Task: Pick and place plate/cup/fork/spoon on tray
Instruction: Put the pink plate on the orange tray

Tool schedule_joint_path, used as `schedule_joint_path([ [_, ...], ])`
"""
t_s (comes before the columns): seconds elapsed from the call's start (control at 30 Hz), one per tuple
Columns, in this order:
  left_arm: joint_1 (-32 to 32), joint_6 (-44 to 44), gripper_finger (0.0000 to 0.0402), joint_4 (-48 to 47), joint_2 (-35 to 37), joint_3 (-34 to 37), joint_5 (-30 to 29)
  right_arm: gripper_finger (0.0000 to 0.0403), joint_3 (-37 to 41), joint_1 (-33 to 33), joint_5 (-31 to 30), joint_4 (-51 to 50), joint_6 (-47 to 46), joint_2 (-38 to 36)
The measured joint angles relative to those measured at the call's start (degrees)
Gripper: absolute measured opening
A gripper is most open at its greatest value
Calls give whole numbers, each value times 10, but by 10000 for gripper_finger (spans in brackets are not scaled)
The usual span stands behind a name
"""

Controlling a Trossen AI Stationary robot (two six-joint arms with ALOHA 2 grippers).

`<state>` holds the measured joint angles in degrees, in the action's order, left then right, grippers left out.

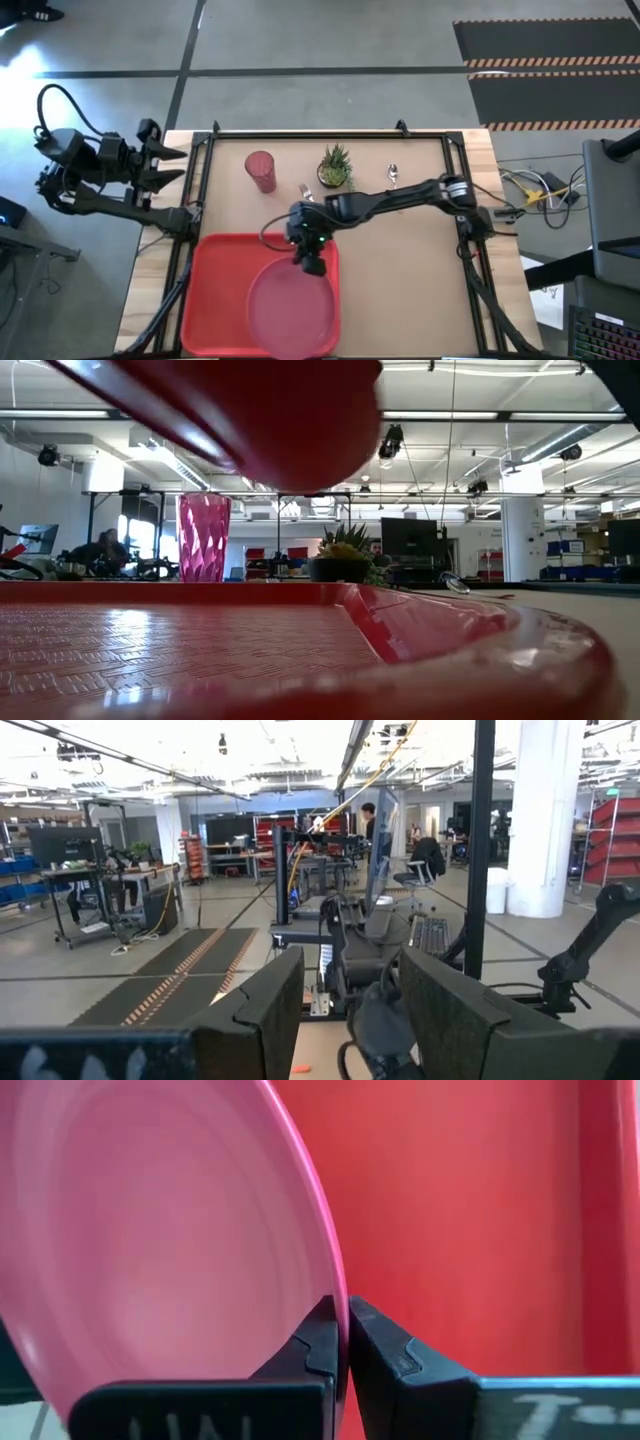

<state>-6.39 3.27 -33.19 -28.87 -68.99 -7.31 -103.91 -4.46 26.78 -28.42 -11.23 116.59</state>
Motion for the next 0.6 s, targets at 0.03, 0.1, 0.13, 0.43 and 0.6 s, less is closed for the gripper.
schedule_joint_path([
  [0.03, 0, 0, 150, -4, 3, 0, 0, 8, -11, 1, 6, -1, 3, 11],
  [0.1, 0, 0, 150, -4, 9, 0, 0, 8, -37, 1, 11, -13, 7, 35],
  [0.13, 0, 0, 150, -5, 12, 0, 0, 8, -49, 1, 13, -25, 11, 46],
  [0.43, 0, 0, 150, -7, 37, 0, 0, 8, -111, 0, 17, -119, 40, 118],
  [0.6, 0, -5, 150, -28, 43, 3, 0, 8, -110, 2, 17, -115, 48, 126],
])
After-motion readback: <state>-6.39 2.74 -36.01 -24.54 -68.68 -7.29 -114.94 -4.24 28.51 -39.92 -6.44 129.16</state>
